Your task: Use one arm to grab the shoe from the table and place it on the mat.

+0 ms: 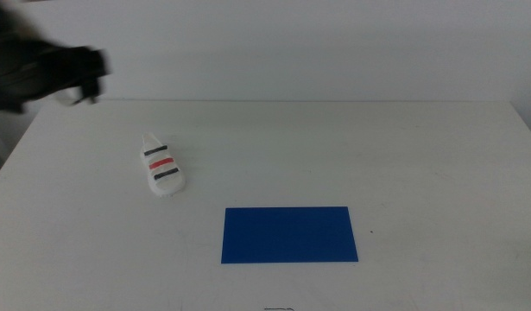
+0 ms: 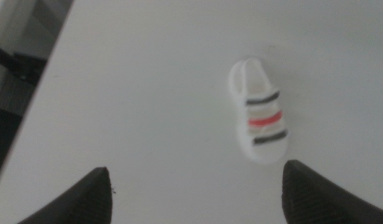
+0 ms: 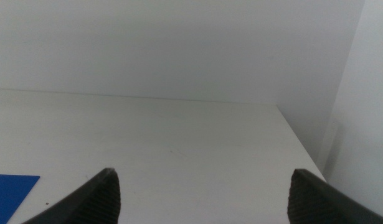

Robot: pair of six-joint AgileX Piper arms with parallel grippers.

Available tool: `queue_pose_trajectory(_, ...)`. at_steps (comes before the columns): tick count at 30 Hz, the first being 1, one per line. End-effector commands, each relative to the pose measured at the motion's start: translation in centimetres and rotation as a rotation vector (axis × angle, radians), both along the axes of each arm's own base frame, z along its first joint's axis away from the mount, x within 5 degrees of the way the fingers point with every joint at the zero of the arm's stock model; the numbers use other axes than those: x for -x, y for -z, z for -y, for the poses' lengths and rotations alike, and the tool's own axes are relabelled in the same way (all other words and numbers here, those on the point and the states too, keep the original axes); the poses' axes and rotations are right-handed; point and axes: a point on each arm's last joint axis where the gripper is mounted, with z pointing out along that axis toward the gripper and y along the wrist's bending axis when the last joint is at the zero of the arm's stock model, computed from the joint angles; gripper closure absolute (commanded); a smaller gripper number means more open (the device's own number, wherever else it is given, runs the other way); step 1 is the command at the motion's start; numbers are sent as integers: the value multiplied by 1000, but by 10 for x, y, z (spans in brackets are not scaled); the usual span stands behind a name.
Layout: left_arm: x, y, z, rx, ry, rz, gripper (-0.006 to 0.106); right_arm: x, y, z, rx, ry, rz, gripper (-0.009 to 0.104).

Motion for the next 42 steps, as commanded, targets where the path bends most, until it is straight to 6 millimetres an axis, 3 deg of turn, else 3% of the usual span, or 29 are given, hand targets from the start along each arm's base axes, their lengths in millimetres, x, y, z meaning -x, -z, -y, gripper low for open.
queue_pose_trajectory(1,-21,-14,12,19,-56,48,7,2,-14,0,16,-1,113,1)
queue_pose_trajectory(7,-78,5,41,88,-71,-102,7,2,-14,0,16,-1,113,1)
queue_pose_trajectory(14,-120,38,57,136,-96,-170,7,2,-14,0,16,-1,113,1)
queue_pose_trajectory(22,-157,87,34,325,-109,-265,8,2,-14,0,16,-1,113,1)
queue_pose_trajectory(28,-169,115,24,363,-148,-318,13,2,-14,0,16,-1,113,1)
queue_pose_trajectory(37,-175,143,25,350,-153,-372,19,2,-14,0,16,-1,113,1)
queue_pose_trajectory(40,-176,146,25,346,-150,-377,28,2,-14,0,16,-1,113,1)
queue_pose_trajectory(42,-175,146,25,345,-149,-381,39,2,-14,0,16,-1,113,1)
